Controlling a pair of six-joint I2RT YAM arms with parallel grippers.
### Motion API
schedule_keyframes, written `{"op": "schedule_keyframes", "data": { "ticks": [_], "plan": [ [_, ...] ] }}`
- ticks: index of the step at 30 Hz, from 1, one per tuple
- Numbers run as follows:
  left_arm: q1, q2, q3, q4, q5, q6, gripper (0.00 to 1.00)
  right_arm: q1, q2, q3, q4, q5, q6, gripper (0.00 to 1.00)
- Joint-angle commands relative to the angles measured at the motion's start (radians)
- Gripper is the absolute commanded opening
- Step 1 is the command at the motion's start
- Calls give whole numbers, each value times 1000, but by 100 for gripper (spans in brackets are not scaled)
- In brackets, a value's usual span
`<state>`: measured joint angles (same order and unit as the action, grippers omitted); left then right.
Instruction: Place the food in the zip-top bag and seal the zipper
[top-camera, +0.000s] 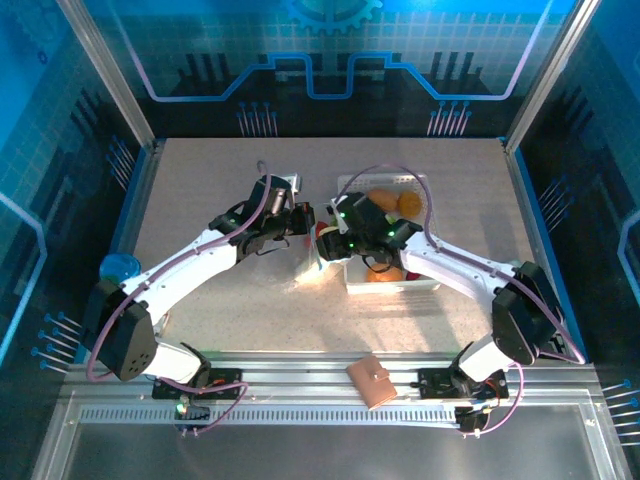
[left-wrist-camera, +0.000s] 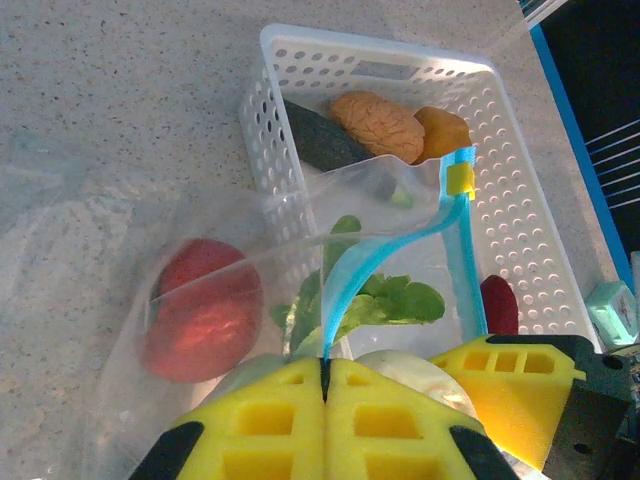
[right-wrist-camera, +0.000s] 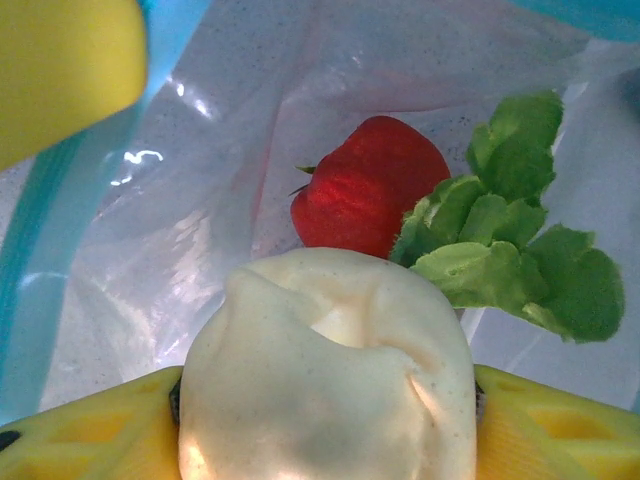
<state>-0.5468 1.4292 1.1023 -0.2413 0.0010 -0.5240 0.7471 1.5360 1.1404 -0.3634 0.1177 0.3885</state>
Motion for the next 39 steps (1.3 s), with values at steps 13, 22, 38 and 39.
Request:
{"op": "schedule_keyframes", "data": {
  "ticks": [13,22,38,39],
  "plan": [
    [5,-36,5,17,22,-4,0,-57,-100,70,-55,-62,-35,79],
    [5,-44,4,17,24,-4,0,-219,-199,67,-130,-11,-75,81],
    [5,-55,7,-3,13,13,0,-389,-108,-25,-413,-95,-58,80],
    [5,-55,8,-5,15,14,0,-392,-102,-34,-416,-129,-56,80]
  ]
}}
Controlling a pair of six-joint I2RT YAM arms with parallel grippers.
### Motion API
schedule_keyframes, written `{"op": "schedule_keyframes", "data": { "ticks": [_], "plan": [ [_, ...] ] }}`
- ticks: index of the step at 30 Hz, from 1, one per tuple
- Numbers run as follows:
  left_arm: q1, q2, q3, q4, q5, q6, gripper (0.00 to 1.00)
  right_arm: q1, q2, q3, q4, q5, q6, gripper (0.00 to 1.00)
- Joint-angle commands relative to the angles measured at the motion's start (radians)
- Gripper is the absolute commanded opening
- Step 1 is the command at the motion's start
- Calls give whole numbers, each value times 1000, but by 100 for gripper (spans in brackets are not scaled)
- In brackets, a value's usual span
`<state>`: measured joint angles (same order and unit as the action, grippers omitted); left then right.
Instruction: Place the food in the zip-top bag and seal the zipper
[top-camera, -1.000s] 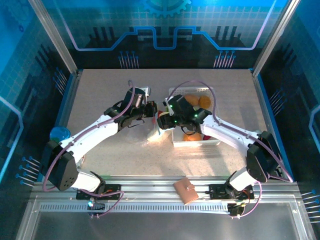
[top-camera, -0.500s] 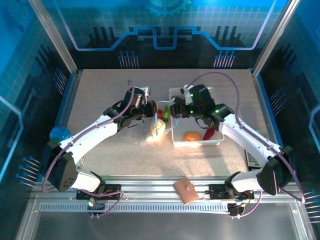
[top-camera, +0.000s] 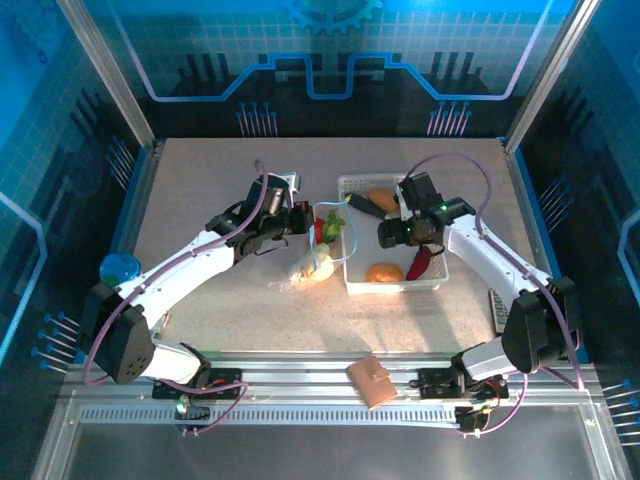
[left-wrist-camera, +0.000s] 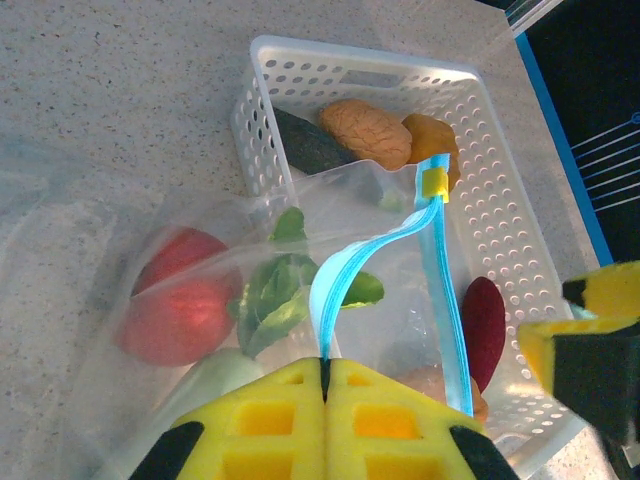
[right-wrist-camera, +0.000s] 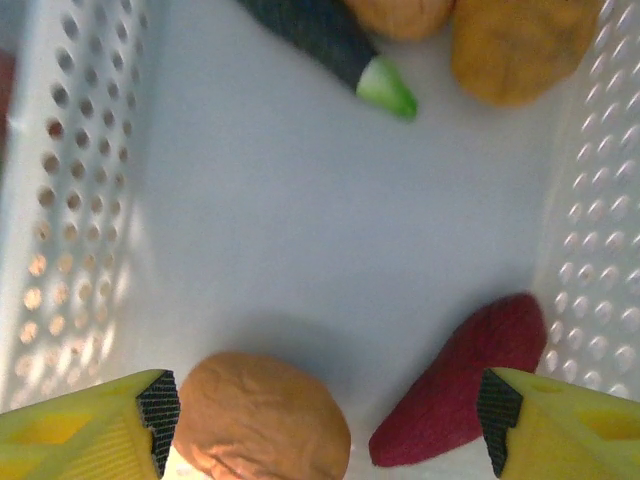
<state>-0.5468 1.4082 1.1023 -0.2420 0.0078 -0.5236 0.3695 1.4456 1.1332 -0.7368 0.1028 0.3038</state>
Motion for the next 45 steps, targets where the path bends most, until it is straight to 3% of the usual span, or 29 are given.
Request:
{"op": "schedule_keyframes", "data": {
  "ticks": [1,10,22,30,32,40,45],
  "plan": [
    [6,-35,8,-5,9,14,0,-15,-3,-30,-51,-144,28,80],
    [12,-54,-10,0,1,19,1,-5,51,-111,-68,-254,30,82],
    [16,-54,-22,12,6,15,1,16,130,-145,21,-245,81,99],
    [27,-58,-34,18,10,15,1,31,209,-135,53,-264,81,99],
    [30,-58,-36,21,9,16,1,34,221,-131,54,-265,77,97],
    [36,-57,-44,25,14,14,1,33,215,-109,59,-218,81,74],
    [38,-55,-45,30,17,11,1,23,203,-73,89,-163,85,67]
  ]
}}
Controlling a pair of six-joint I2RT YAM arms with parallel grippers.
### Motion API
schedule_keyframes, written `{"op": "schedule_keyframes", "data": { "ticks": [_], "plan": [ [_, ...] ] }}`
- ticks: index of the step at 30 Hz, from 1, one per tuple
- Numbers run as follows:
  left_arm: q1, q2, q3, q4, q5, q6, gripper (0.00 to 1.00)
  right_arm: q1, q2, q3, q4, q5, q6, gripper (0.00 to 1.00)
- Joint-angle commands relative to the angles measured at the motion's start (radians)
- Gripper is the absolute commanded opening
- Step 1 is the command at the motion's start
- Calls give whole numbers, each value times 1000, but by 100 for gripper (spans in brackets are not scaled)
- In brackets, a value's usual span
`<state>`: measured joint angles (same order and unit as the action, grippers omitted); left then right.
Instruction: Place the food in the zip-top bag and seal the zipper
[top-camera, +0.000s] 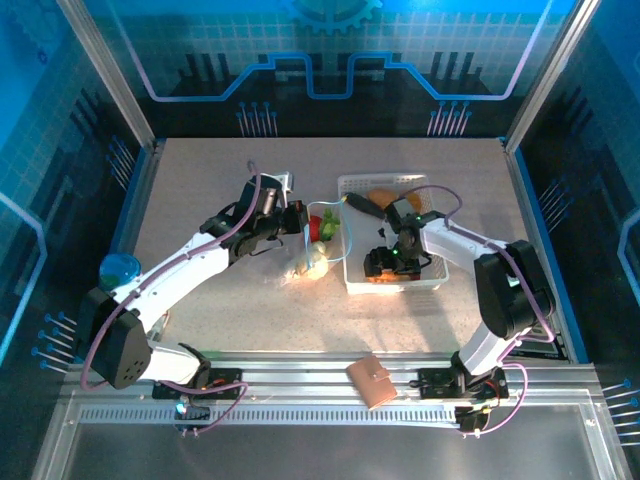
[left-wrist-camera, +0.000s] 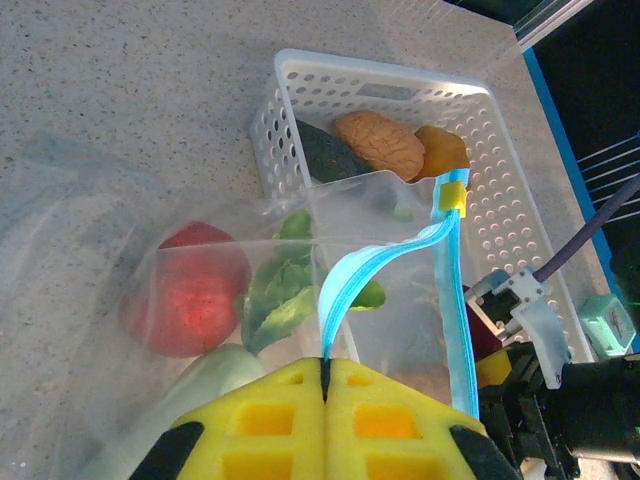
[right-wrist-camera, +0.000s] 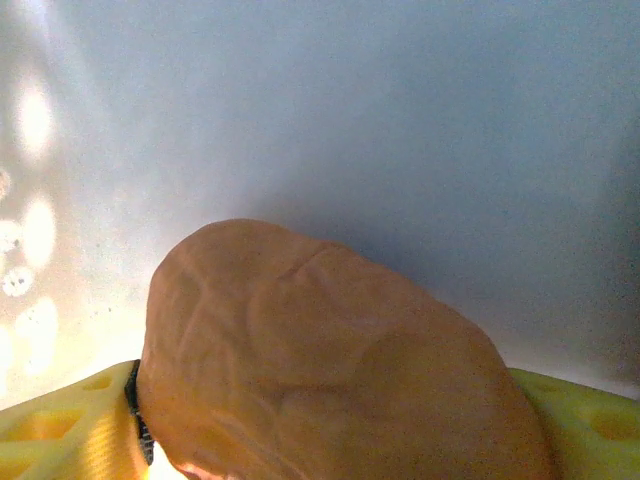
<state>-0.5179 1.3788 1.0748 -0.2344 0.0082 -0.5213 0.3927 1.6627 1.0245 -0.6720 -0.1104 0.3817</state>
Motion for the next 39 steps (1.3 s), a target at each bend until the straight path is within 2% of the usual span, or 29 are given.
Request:
{"op": "schedule_keyframes", "data": {
  "ticks": [1,7,16,21,24,32,37,39],
  "plan": [
    [9,-24,-18,23,16,9,1,-5,-13,43,36,63,8,66],
    [9,-21,-16,24,21,6,1,-36,34,121,115,105,12,66],
    [9,-29,-19,9,12,9,1,-49,182,227,138,114,-3,67],
    [10,-26,-16,7,12,8,1,-50,204,225,177,104,-1,81],
    [10,-24,-13,6,15,6,1,-49,216,235,192,103,1,85],
    [12,-30,-13,-6,9,12,1,-50,262,278,197,88,9,85],
    [12,-29,-10,-6,8,14,1,-46,238,259,194,74,15,85],
    [12,-27,-9,-4,11,12,1,-48,222,247,193,63,12,81]
  ]
}}
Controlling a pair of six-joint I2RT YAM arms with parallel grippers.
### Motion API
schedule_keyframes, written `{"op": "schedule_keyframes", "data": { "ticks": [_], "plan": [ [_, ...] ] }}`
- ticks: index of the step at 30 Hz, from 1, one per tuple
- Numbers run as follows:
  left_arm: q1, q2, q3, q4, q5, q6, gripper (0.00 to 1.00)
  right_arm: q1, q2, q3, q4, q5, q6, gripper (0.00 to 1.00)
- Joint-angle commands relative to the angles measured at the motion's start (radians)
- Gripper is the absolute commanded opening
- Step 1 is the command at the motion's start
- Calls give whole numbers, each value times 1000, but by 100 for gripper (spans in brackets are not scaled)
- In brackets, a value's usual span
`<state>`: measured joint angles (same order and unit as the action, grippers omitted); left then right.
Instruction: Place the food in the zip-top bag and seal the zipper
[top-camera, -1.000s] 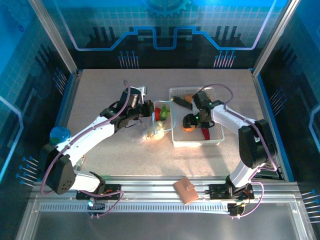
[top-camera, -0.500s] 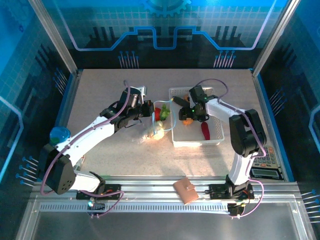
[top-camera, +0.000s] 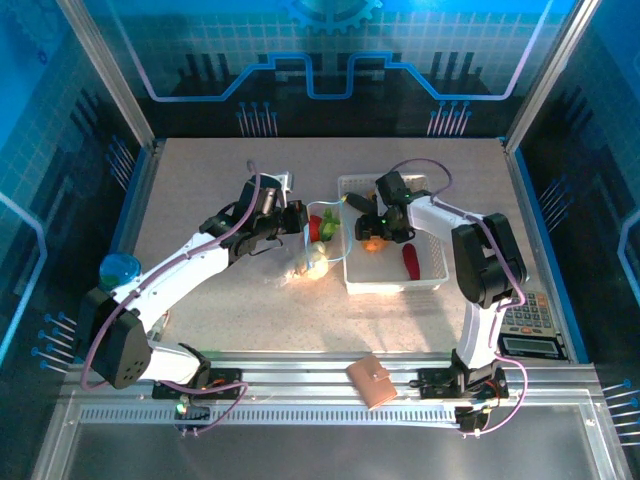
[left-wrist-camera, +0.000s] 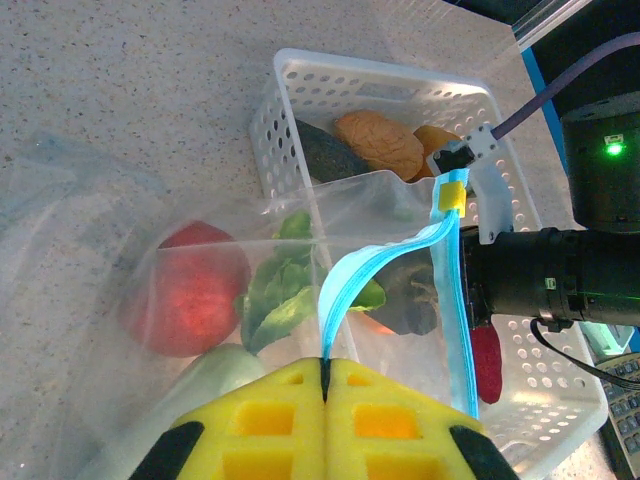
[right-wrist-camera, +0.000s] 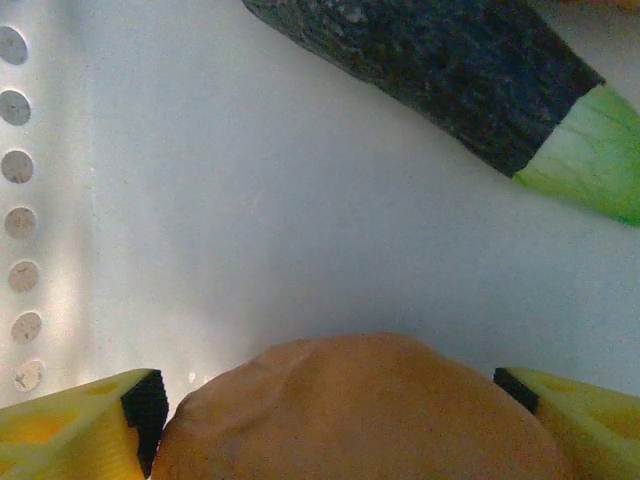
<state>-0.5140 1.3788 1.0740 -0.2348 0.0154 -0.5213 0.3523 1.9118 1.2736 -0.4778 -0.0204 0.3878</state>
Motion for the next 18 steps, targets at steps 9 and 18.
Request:
{"op": "schedule_keyframes", "data": {
  "ticks": [9,18],
  "plan": [
    [9,-27,-5,-8,5,14,1,-7,-74,13,-13,-45,7,41],
    [9,-22,-5,-3,6,14,1,-11,-168,12,-24,8,-9,30]
  ]
}}
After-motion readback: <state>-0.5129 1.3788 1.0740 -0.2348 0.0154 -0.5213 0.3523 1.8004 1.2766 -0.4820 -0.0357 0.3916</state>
